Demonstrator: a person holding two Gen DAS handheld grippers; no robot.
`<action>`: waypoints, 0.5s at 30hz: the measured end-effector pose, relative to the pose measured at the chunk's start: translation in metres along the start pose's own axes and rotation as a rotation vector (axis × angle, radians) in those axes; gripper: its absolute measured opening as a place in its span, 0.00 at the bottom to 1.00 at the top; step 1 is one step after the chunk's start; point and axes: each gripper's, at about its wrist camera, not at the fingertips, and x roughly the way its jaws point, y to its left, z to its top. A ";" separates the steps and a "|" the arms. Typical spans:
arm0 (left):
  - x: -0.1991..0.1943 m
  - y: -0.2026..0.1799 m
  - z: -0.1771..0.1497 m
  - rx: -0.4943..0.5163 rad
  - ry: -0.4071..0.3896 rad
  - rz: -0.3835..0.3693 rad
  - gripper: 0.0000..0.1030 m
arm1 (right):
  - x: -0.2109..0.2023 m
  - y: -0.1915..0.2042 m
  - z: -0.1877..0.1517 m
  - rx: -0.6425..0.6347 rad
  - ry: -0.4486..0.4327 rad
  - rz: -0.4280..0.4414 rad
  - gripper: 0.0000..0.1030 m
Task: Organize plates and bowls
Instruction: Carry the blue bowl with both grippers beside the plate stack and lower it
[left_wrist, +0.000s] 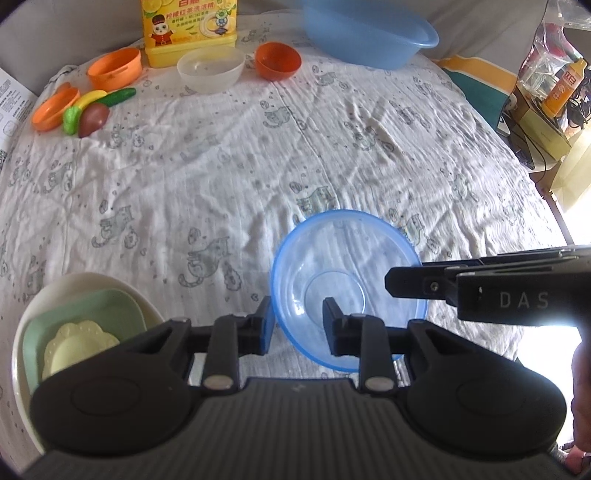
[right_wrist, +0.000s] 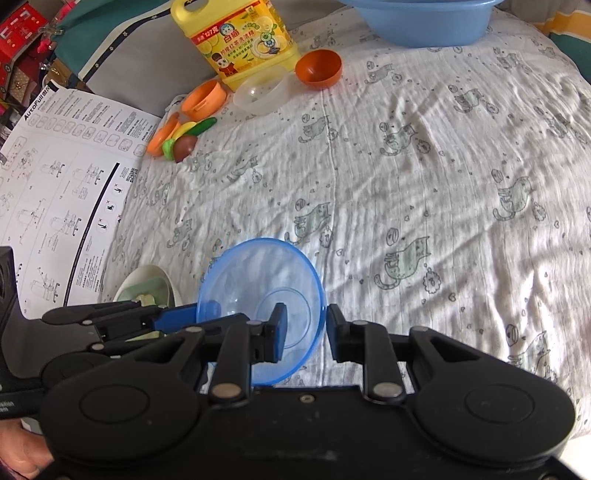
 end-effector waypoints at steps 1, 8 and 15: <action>0.000 0.000 0.000 -0.001 0.002 -0.001 0.26 | 0.000 0.000 0.000 0.001 0.002 0.000 0.23; 0.004 0.001 0.000 -0.005 0.012 0.000 0.27 | 0.003 0.001 0.000 0.009 0.013 -0.003 0.23; 0.007 0.002 -0.001 -0.008 0.018 0.000 0.27 | 0.006 0.002 0.000 0.010 0.021 -0.008 0.24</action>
